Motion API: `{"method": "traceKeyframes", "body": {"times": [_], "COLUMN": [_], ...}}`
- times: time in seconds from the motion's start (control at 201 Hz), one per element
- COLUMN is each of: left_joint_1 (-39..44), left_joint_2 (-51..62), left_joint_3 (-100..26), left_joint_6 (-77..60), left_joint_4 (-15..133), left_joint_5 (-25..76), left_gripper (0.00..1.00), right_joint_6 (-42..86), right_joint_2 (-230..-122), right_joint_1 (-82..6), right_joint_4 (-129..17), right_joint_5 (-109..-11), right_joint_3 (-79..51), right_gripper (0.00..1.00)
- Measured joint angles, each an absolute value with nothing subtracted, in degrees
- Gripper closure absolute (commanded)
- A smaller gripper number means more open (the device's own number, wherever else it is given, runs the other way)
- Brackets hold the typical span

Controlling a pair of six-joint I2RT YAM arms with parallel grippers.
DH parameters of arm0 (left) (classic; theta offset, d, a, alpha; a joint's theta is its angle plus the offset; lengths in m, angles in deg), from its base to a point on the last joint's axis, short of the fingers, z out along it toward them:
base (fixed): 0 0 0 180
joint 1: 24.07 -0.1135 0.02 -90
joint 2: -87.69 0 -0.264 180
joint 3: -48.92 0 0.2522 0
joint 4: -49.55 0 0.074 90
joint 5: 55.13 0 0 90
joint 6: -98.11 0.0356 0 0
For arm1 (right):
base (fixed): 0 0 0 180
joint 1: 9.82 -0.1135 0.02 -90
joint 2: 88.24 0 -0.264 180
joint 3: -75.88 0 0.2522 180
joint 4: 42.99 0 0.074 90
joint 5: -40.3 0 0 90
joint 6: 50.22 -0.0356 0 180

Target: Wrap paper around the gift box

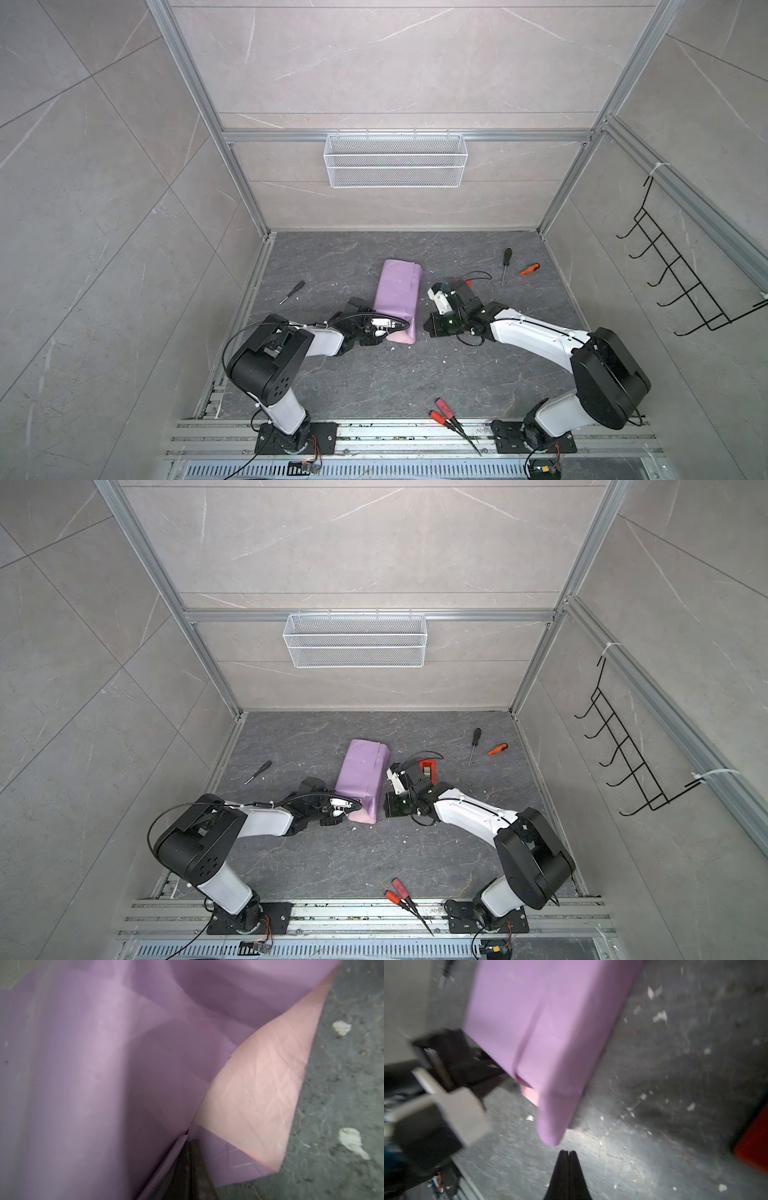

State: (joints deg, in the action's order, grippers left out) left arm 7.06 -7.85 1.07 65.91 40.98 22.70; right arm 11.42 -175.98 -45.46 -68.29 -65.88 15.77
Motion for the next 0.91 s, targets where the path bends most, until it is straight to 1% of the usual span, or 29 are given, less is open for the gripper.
{"method": "traceKeyframes", "body": {"times": [0.085,0.209,0.588,0.906], "left_joint_1": [7.04,7.00,6.74,6.74], "left_joint_2": [-7.85,-7.85,-7.92,-7.92], "left_joint_3": [1.03,0.70,0.26,0.11], "left_joint_6": [65.84,65.67,65.01,64.90], "left_joint_4": [41.07,41.66,42.51,42.77], "left_joint_5": [22.68,22.62,22.25,22.22], "left_gripper": [0.98,0.98,0.98,0.98], "right_joint_6": [9.67,7.66,2.94,-1.67], "right_joint_2": [-176.72,-179.50,-187.96,-188.29], "right_joint_1": [-45.46,-45.77,-48.19,-49.79], "right_joint_4": [-66.34,-62.08,-48.90,-39.57], "right_joint_5": [-65.29,-65.40,-68.26,-68.20], "right_joint_3": [20.32,21.02,14.96,14.94], "right_gripper": [1.00,1.00,1.00,1.00]}}
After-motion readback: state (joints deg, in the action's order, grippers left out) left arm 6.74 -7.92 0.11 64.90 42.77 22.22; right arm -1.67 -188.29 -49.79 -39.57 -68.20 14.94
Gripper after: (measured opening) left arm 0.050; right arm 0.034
